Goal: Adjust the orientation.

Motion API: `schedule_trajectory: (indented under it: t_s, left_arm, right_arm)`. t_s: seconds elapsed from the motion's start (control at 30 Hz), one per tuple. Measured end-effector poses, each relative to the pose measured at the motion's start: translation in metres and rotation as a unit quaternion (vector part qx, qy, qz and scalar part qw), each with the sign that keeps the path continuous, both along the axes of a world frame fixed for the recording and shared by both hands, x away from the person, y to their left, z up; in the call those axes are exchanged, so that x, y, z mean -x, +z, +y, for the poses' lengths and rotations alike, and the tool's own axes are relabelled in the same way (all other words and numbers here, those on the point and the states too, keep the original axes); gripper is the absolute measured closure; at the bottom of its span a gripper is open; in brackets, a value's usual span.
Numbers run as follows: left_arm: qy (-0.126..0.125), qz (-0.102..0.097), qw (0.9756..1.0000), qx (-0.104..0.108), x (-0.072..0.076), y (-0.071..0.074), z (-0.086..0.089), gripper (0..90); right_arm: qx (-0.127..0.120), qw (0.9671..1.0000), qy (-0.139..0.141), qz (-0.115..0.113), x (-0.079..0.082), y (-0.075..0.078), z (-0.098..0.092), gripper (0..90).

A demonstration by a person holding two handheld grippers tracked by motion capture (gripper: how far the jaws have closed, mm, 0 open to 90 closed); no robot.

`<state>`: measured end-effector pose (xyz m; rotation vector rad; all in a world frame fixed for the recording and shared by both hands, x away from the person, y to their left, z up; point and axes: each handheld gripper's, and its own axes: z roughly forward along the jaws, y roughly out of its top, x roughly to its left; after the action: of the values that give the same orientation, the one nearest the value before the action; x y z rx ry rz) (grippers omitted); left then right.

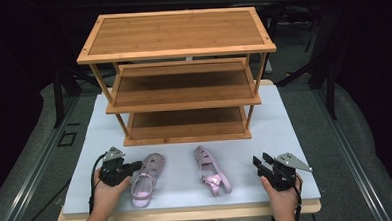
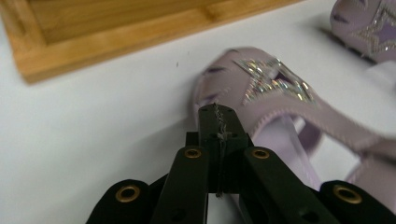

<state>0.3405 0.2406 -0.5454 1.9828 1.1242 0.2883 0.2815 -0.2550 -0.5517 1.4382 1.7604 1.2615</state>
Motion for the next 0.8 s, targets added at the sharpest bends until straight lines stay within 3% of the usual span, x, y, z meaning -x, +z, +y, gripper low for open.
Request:
schedule_trajectory:
  t_s: [0.17, 0.37, 0.4, 0.43, 0.6, 0.73, 0.8]
  left_arm:
    - [0.0, 0.007, 1.0, 0.006, -0.007, 0.006, 0.005, 89.3]
    - [0.005, 0.01, 0.9999, 0.0, 0.01, 0.025, 0.021, 68.6]
    - [-0.01, 0.032, 0.9994, 0.002, 0.018, 0.034, 0.026, 63.8]
    - [-0.019, 0.041, 0.999, -0.005, 0.021, 0.039, 0.028, 59.6]
    - [-0.046, 0.04, 0.9979, -0.024, 0.038, 0.053, 0.026, 54.1]
    - [-0.061, 0.046, 0.9968, -0.026, 0.041, 0.051, 0.019, 53.7]
    - [-0.072, 0.058, 0.9952, -0.033, 0.04, 0.048, 0.014, 55.8]
  right_arm:
    - [-0.007, 1.0, -0.004, -0.002, 0.001, 0.0, -0.002, 56.0]
    - [-0.022, 0.9997, -0.005, -0.004, 0.0, -0.002, -0.006, 55.4]
    - [-0.026, 0.9997, -0.006, -0.003, 0.0, -0.002, -0.006, 55.3]
    - [-0.028, 0.9996, -0.004, -0.003, 0.0, -0.002, -0.006, 55.3]
    - [-0.025, 0.9997, -0.003, -0.002, 0.001, 0.0, -0.004, 55.1]
    - [-0.026, 0.9996, -0.001, -0.005, 0.0, -0.001, -0.003, 54.7]
    - [-0.026, 0.9997, -0.001, -0.005, 0.0, -0.001, -0.003, 54.4]
